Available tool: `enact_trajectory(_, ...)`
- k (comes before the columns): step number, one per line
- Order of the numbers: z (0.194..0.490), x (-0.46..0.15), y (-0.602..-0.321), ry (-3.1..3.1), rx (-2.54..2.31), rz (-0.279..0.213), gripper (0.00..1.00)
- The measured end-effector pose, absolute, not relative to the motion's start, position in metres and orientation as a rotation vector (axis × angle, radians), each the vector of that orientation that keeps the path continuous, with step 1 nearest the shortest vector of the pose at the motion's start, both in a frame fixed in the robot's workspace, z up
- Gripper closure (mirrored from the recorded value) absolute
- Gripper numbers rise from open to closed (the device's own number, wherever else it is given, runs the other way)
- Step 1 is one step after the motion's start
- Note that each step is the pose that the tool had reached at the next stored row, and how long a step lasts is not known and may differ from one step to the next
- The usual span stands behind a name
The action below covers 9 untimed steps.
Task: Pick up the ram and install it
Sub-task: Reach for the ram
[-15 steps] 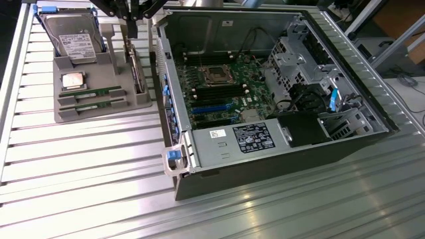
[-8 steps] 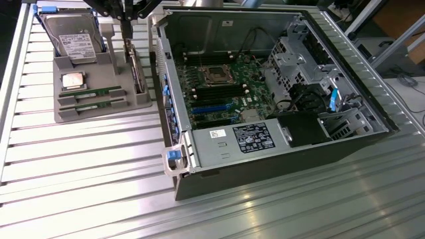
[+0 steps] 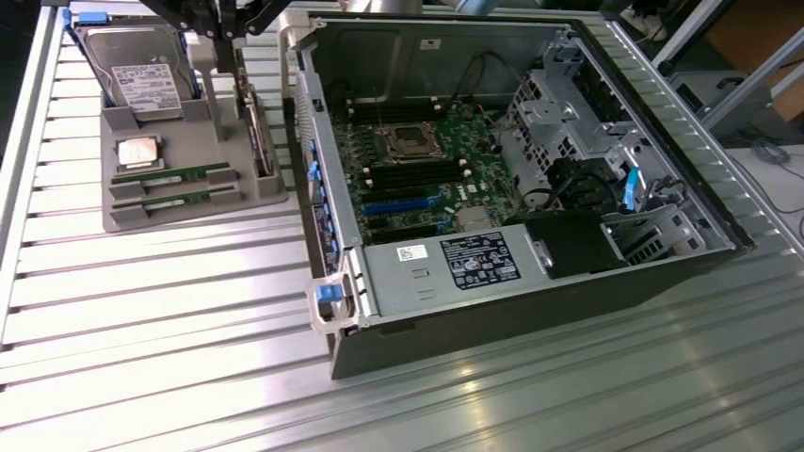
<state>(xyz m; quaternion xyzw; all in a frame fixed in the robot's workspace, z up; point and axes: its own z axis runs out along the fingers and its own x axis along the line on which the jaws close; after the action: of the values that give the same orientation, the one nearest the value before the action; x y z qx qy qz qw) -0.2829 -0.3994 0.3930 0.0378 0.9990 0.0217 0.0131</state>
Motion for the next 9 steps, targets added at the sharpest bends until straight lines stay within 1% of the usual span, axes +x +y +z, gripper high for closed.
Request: enact_trajectory(9,0.3929,-0.2893,-0.3994,3.112,0.118,0.068,0.89)
